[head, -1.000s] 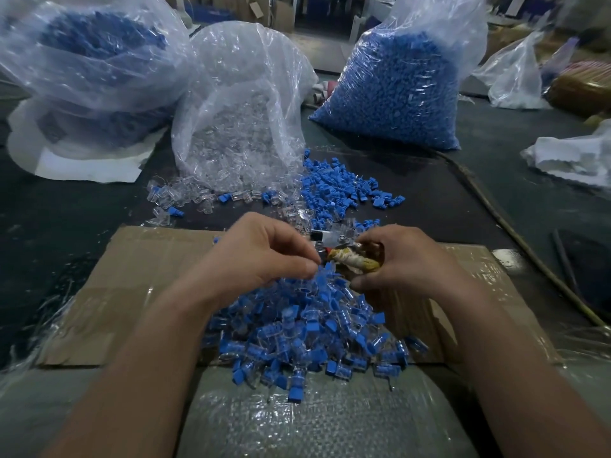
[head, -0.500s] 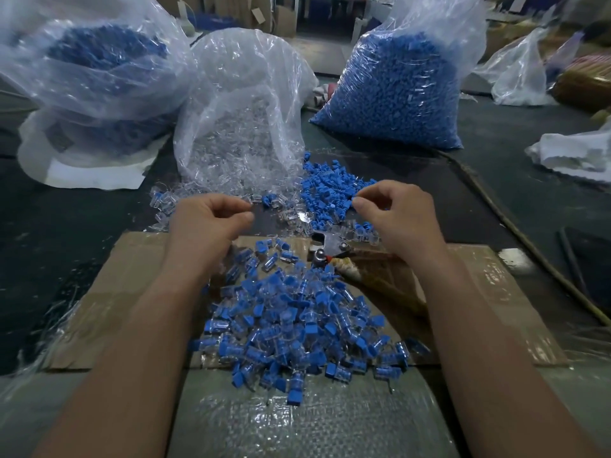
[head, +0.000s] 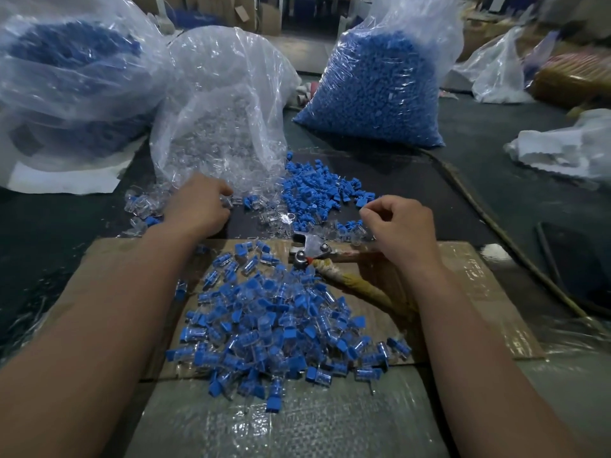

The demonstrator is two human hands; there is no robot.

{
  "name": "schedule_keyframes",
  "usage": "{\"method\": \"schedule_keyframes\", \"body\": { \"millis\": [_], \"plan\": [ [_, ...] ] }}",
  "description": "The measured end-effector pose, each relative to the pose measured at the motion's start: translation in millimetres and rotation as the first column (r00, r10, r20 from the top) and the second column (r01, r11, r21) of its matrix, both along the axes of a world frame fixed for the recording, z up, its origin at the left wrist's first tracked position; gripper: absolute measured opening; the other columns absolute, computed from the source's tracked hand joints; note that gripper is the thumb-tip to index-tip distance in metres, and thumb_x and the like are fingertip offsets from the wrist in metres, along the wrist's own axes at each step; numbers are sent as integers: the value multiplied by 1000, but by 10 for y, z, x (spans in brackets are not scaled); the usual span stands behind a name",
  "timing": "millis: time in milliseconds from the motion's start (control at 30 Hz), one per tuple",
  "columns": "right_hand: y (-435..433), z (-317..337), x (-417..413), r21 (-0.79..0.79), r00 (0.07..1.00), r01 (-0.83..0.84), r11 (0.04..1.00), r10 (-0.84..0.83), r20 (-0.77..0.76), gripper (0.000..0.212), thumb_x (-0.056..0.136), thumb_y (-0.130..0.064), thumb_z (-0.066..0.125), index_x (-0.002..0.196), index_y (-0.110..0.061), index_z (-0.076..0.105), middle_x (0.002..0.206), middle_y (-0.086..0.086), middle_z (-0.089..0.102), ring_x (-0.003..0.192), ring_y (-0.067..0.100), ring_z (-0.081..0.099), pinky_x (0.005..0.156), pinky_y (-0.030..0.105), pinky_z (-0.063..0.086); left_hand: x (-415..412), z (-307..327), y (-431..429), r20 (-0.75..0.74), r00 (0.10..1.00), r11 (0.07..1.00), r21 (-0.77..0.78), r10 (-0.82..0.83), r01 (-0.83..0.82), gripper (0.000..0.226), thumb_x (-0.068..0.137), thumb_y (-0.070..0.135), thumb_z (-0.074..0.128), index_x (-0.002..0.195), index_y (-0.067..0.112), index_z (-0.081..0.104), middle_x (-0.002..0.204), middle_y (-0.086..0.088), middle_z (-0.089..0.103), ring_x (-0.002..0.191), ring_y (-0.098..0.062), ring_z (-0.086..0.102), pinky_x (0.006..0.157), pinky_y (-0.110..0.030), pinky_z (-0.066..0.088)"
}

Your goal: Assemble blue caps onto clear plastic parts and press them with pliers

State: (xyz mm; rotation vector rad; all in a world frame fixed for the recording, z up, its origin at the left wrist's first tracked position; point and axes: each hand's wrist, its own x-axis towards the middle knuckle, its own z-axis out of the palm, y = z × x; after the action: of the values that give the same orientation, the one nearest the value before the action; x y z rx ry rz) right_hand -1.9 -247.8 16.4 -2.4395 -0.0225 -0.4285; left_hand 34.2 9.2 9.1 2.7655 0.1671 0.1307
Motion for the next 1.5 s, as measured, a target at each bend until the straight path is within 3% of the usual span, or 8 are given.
{"method": "schedule_keyframes", "body": {
  "millis": [400, 533, 700, 800, 967, 1200, 1300, 1500],
  "plan": [
    [-22, -24, 37, -16, 1000, 14, 1000, -14, -4, 12, 88, -25, 61, 88, -17, 70, 70, -13, 55, 64, -1, 49, 65, 23, 40, -168, 67, -24, 91, 992, 994, -60, -82, 88, 19, 87, 18, 61, 100, 7, 70, 98, -13, 68, 79, -19, 51, 73, -32, 39],
    [-47, -21, 46, -17, 1000, 27, 999, -27, -10, 13, 88, -24, 61, 91, -17, 70, 69, -15, 54, 66, -1, 51, 60, 20, 38, -322, 183, -50, 180, 984, 965, -258, -8, 55, 16, 85, 18, 63, 97, 8, 69, 87, -4, 63, 78, -16, 54, 74, -29, 40],
    [-46, 2, 29, -48, 996, -7, 999, 3, -89, 13, 87, -24, 60, 92, -17, 69, 80, -7, 61, 76, 10, 57, 71, 28, 45, -634, 311, -204, 231, 973, 801, -584, 10, 131, 20, 76, 2, 68, 84, 19, 61, 82, 0, 63, 74, -13, 60, 68, -24, 50],
    [-41, -9, 26, -98, 986, -32, 995, 16, -164, 14, 86, -28, 62, 93, -19, 68, 81, -10, 59, 77, 8, 54, 71, 28, 45, -751, 252, -304, 242, 970, 772, -615, -6, 158, 34, 74, 0, 70, 101, 19, 62, 86, 4, 62, 76, -10, 60, 72, -21, 49],
    [-11, -48, 24, -183, 967, -65, 981, 17, -256, 19, 81, -37, 67, 93, -22, 66, 84, -9, 58, 80, 9, 52, 68, 28, 41, -840, 128, -343, 227, 974, 755, -641, 14, 139, 32, 71, 8, 76, 78, 31, 56, 82, 4, 64, 72, -8, 61, 69, -21, 49],
    [57, -74, 30, -161, 961, -111, 981, 65, -270, 19, 84, -36, 64, 95, -21, 69, 79, -13, 55, 73, 3, 49, 67, 26, 38, -889, 177, -342, 219, 976, 748, -649, 12, 136, 18, 73, 21, 74, 77, 21, 57, 79, -6, 65, 76, -28, 65, 72, -43, 55],
    [84, -78, 24, -84, 976, -125, 989, 107, -190, 22, 87, -36, 60, 92, -18, 71, 74, -15, 57, 68, -1, 50, 66, 24, 39, -900, 174, -345, 224, 975, 747, -647, -4, 152, 18, 74, 15, 72, 76, 26, 58, 75, 2, 63, 72, -19, 63, 71, -33, 53],
    [11, -67, 124, -83, 998, 37, 996, -41, -43, 23, 90, -14, 53, 108, -15, 68, 107, 2, 63, 93, 13, 54, 78, 23, 38, -880, 126, -319, 215, 977, 753, -642, -8, 148, 28, 71, -1, 70, 73, 23, 56, 74, 7, 68, 72, -13, 66, 70, -31, 56]
  ]
}}
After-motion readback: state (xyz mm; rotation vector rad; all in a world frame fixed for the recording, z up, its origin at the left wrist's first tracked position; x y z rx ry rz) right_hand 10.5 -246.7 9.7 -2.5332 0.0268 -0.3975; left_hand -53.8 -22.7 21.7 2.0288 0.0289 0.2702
